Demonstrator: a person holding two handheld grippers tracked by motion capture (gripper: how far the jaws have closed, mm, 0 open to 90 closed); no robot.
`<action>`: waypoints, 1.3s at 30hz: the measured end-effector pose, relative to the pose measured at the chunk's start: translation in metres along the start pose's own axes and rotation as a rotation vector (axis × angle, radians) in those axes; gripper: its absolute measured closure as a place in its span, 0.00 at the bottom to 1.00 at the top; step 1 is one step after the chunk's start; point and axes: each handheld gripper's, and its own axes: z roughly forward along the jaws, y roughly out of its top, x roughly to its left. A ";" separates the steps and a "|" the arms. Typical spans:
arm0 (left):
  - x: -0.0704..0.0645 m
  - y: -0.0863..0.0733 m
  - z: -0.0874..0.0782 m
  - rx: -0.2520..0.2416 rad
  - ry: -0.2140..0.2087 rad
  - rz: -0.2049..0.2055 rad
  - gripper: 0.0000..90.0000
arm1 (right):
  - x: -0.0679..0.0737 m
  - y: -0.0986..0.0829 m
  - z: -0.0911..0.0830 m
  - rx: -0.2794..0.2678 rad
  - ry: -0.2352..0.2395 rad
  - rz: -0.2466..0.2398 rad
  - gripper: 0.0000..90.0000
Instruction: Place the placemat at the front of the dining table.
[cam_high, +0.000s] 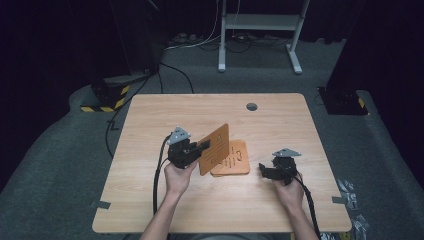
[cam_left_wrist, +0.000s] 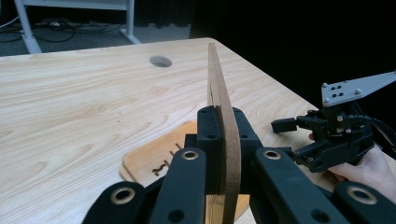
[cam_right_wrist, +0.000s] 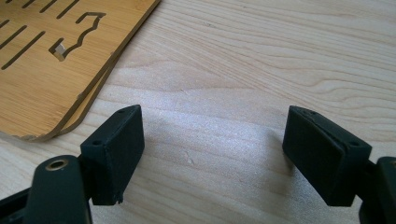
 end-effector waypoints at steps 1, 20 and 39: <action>0.001 0.000 -0.002 -0.002 0.003 -0.002 0.95 | 0.000 0.000 0.000 0.000 0.000 0.000 0.23; 0.022 -0.004 -0.027 -0.018 0.048 -0.015 0.95 | 0.000 0.000 0.000 0.000 0.000 0.001 0.23; 0.045 -0.017 -0.060 -0.039 0.103 -0.055 0.95 | 0.000 0.000 0.000 0.000 0.000 0.001 0.23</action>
